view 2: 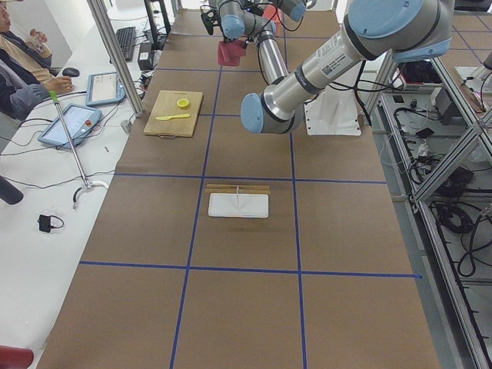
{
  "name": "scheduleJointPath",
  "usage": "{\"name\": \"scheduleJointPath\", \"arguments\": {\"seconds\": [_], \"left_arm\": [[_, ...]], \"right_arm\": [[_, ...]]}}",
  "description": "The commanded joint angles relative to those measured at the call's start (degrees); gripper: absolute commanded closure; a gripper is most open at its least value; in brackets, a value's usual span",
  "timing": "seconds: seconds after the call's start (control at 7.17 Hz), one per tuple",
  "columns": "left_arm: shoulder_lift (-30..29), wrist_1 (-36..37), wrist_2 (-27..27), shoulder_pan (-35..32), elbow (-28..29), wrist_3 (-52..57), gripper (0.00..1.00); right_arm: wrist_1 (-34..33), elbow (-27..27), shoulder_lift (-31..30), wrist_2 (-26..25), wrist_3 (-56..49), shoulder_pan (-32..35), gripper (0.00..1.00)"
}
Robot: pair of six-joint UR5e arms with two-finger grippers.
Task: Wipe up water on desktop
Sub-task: 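Grasp the pink cloth with the right gripper while the left gripper holds it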
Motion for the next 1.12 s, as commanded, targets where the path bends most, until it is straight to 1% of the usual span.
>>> {"name": "scheduleJointPath", "arguments": {"seconds": [0.0,0.42,0.56,0.7,0.84,0.98], "left_arm": [[0.05,0.0,0.0,-0.02,0.05,-0.02,1.0],[0.05,0.0,-0.09,-0.1,-0.04,0.33,1.0],[0.31,-1.22,-0.44,-0.36,-0.12,1.29,0.65],[0.49,-1.32,-0.53,-0.72,-0.12,3.91,0.14],[0.84,-1.23,-0.7,-2.46,-0.21,4.02,0.03],[1.19,-1.06,-4.97,-5.35,-0.3,4.11,0.02]], "right_arm": [[0.0,0.29,-0.08,0.2,0.97,-0.19,1.0],[0.0,0.55,-0.17,0.29,2.54,-0.19,1.0],[0.0,0.64,-0.34,0.38,2.99,-0.19,1.0],[0.09,0.81,-0.69,0.47,2.99,-0.1,1.0],[0.0,1.6,-1.39,0.47,2.99,-0.1,1.0],[0.0,2.91,-2.96,0.38,2.99,-0.1,1.0]]}}
